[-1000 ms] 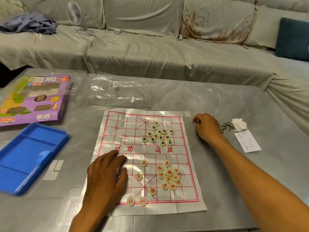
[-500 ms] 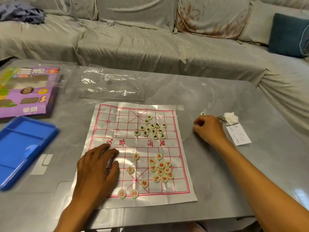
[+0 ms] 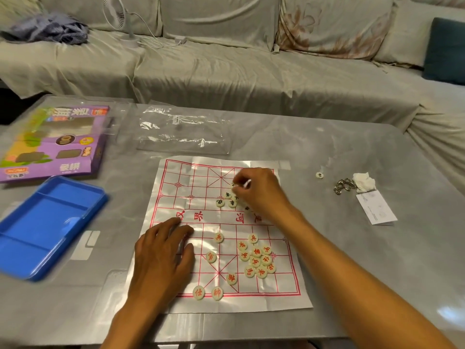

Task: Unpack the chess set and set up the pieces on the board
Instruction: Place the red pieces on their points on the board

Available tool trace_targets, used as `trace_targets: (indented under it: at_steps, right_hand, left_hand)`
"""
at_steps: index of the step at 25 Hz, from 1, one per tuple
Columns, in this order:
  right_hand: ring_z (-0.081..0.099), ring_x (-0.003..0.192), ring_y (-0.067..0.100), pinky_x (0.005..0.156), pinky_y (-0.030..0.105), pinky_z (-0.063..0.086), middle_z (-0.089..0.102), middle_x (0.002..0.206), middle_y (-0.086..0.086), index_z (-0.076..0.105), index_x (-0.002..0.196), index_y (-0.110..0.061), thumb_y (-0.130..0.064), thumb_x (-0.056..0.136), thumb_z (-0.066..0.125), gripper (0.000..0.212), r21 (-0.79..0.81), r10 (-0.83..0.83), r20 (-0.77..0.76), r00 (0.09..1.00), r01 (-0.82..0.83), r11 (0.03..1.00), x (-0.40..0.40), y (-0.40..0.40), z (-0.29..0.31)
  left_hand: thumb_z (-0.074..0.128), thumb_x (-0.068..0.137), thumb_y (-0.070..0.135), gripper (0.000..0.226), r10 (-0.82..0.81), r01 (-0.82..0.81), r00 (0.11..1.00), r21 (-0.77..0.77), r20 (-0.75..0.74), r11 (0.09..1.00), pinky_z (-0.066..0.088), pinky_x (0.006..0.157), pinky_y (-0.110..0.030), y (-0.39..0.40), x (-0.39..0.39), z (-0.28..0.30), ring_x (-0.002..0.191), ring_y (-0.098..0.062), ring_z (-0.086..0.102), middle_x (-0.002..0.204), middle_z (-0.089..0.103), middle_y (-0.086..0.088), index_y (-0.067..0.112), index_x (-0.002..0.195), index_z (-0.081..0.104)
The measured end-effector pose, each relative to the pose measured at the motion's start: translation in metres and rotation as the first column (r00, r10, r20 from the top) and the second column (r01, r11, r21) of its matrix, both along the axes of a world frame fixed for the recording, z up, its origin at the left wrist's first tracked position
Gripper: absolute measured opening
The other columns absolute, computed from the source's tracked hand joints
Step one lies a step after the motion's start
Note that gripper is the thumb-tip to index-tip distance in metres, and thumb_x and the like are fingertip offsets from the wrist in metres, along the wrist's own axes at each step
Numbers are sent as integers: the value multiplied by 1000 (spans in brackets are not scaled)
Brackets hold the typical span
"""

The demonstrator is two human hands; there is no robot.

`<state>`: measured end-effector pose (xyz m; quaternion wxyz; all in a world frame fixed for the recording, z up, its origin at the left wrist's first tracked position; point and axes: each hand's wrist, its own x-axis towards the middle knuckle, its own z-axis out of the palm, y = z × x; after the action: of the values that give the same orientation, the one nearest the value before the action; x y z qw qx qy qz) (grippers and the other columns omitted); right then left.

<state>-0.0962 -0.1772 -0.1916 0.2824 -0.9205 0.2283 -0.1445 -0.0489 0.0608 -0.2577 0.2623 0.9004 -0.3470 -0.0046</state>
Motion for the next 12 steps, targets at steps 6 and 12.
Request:
trace_targets:
  at_steps: [6, 12]
  right_hand:
    - [61, 89, 15, 85, 29, 52, 70, 104, 4, 69, 107, -13, -29, 87, 68, 25, -56, 13, -99, 995, -19, 998, 31, 19, -18]
    - [62, 79, 13, 74, 33, 56, 70, 92, 0, 70, 94, -16, -28, 92, 60, 16, -116, -167, 110, 980, 180, 977, 2, -31, -10]
  left_hand:
    - [31, 85, 58, 52, 8, -9, 1000, -31, -10, 999, 34, 104, -50, 2, 4, 2, 123, -23, 51, 134, 55, 4, 30, 115, 63]
    - [32, 85, 57, 51, 6, -5, 1000, -21, 19, 1000, 36, 102, -51, 7, 8, -2, 120, -26, 53, 132, 57, 2, 29, 114, 63]
